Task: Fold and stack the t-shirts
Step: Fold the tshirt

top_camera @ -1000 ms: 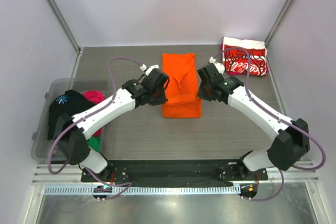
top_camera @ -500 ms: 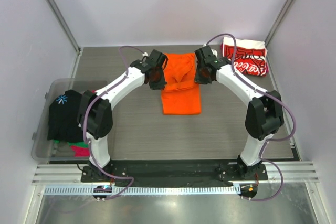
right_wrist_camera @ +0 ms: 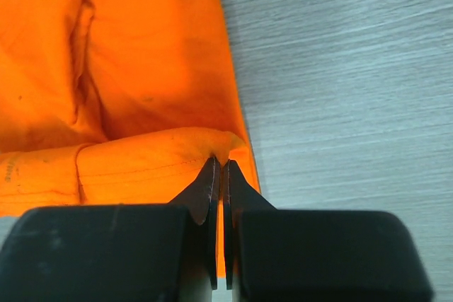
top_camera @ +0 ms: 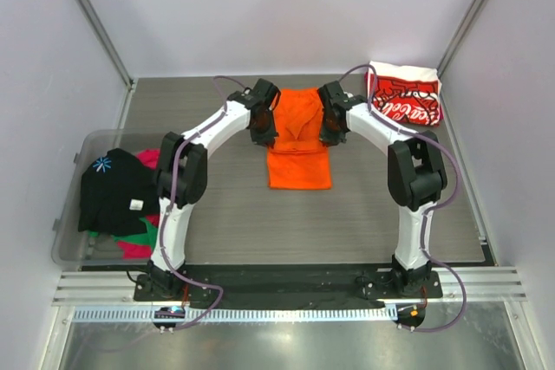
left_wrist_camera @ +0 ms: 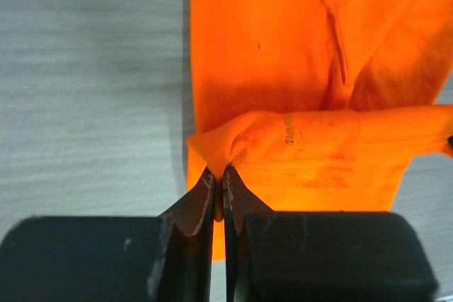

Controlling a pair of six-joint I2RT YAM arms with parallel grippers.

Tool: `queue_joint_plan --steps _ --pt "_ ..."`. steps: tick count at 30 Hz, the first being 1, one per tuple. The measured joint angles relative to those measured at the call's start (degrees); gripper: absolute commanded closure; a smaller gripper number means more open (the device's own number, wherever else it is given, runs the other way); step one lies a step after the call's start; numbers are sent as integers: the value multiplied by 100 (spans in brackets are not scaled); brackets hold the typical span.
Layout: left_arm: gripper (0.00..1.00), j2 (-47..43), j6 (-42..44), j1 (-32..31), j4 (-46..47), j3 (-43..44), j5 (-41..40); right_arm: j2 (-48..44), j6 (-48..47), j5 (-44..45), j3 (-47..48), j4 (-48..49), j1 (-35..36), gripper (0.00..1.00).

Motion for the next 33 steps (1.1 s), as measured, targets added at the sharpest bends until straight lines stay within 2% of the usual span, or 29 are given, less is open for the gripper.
queue_joint_plan --steps 3,6,7,8,10,13,15,16,17,21,25,28,33 --pt "89 297 72 98 -168 409 109 221 68 -4 170 -4 -55 98" --pt "68 629 157 247 -398 1001 254 468 155 -13 494 -66 -116 59" --pt "55 765 201 326 -505 1274 313 581 199 -24 680 -98 -149 35" --pt "53 898 240 396 -627 1552 372 704 234 -26 920 -221 -184 28" --pt "47 1217 240 588 -870 2280 505 981 240 -22 1521 -407 -282 21" --pt "46 1270 339 793 -1036 2636 570 1073 240 17 1974 -509 -382 20" --pt "47 837 369 874 -922 1980 553 896 240 85 1919 -540 -422 20" --pt "52 540 367 876 -883 1504 544 750 240 122 1759 -487 -420 20" --pt "53 146 352 857 -748 894 535 575 238 140 1547 -472 -400 21" --pt "53 -1255 264 651 -363 -1040 549 -492 258 177 192 -205 -76 28" --pt "56 -2031 149 444 46 -1971 658 -1226 350 -105 -826 223 461 31" --pt "57 -2282 66 354 365 -2487 680 -1139 415 -446 -973 503 822 32" --pt "57 -2815 13 315 577 -3602 704 -299 428 -695 -647 752 970 32"
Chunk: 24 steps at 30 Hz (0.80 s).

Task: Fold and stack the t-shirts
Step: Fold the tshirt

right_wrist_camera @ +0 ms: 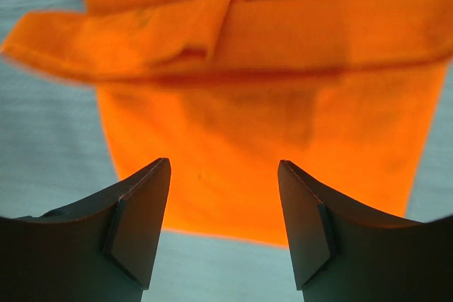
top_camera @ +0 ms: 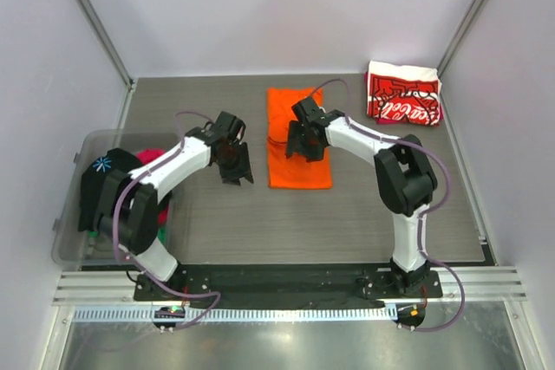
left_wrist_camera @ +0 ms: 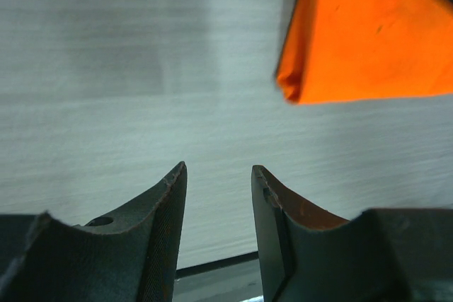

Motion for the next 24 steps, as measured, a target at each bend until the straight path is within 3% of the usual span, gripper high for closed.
queue_joint_plan --steps 7,13,15,18,21,24 --pt "57 -1412 -35 0 -15 -1049 -15 1370 -22 20 1471 -459 -306 33" --pt "56 -2017 -254 -11 -13 -1486 -39 2594 -254 229 4336 -1058 -682 30" --pt "51 -2035 -308 -39 -7 -1526 -44 2691 -350 315 4848 -1086 -780 29" --pt "40 -2035 -380 -136 160 -1528 -31 2186 -435 437 4387 -1021 -841 26" --pt "37 -2002 -444 -221 435 -1530 68 1110 -450 468 2763 -793 -822 26" --pt "40 -1832 -492 -282 837 -1528 170 -306 -435 339 629 -413 -804 27"
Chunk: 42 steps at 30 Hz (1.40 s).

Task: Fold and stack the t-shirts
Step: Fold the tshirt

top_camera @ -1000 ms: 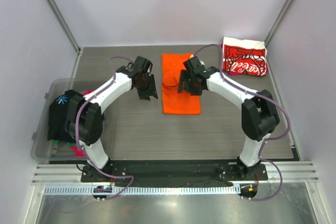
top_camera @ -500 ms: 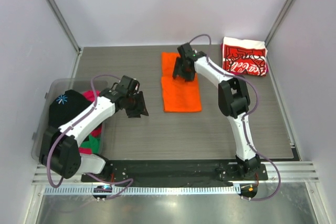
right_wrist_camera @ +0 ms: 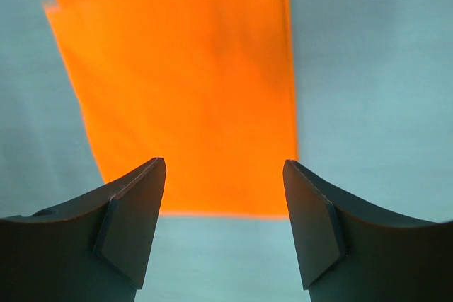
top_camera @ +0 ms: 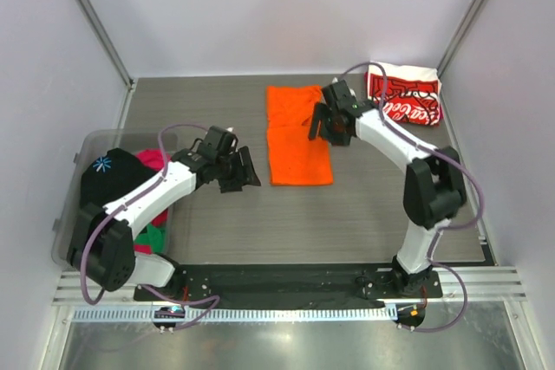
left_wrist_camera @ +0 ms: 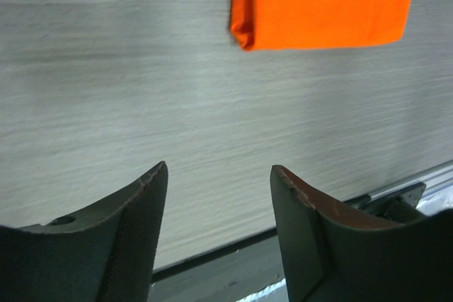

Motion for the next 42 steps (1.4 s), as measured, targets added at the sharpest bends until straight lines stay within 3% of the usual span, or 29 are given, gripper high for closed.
queue_joint_plan --steps 6,13,18,22,32,35,42 --pt "43 776 -149 -28 780 4 173 -1534 96 -299 -2452 490 22 34" --pt "44 1722 -404 -50 1613 37 350 -1818 160 -605 -3670 940 -96 36" --pt "45 1954 -564 -76 2061 37 437 -1773 162 -859 -3836 1375 -249 39" --pt "46 2079 -636 -122 2308 55 457 -1569 173 -1001 -3860 1709 -328 47" --pt "67 2496 -750 -162 2736 83 527 -1390 203 -1198 -3939 2094 -424 64" --pt "77 2566 -785 -175 2813 92 501 -1390 225 -1228 -3978 2170 -433 66" --pt "88 2656 -820 -197 2889 136 474 -1397 299 -1305 -4063 2328 -444 66"
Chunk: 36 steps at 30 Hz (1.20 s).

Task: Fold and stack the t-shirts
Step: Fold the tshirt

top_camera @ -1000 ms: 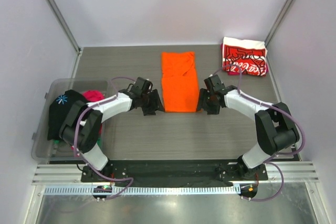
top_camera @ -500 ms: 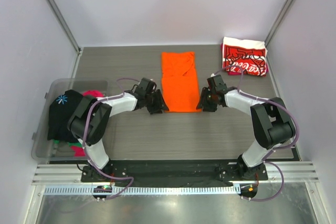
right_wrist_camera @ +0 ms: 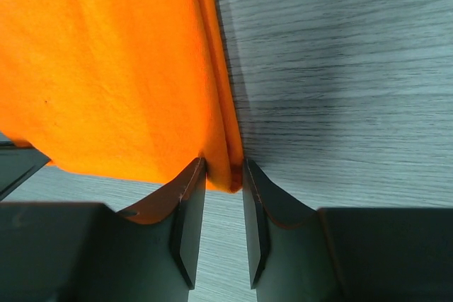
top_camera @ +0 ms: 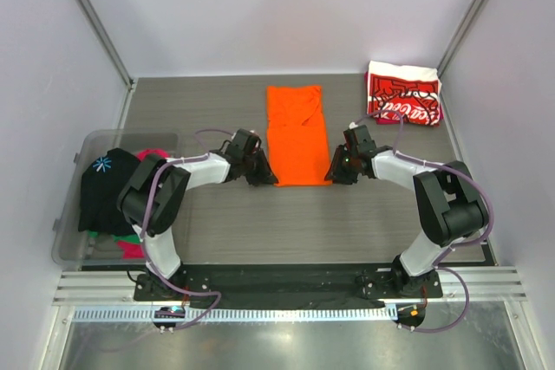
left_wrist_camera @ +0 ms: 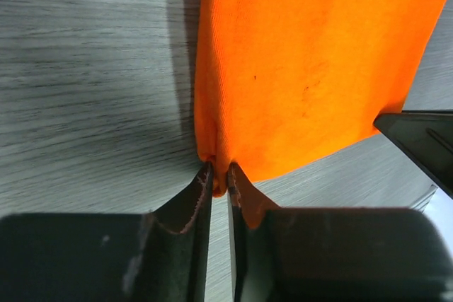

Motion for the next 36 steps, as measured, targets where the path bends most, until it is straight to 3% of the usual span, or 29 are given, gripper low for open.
queue_joint_plan --steps 4,7,9,16,22,36 --pt "100 15 -17 -20 11 0 -9 -50 81 -39 -107 136 -15 71" --pt "100 33 -20 -26 31 7 -4 -87 175 -72 -243 297 -22 83" --pt "100 37 -22 -44 48 9 -4 -103 260 -107 -317 402 -26 98" --pt "100 -138 -52 -201 -136 -61 -153 -433 313 -160 -584 260 -24 99" --pt "100 -1097 -271 -643 -697 -417 -400 -1480 304 -168 -743 -599 -9 99" --pt "100 -3602 -1401 -2503 -2358 -920 -1309 -4463 367 -400 -743 -3230 173 99"
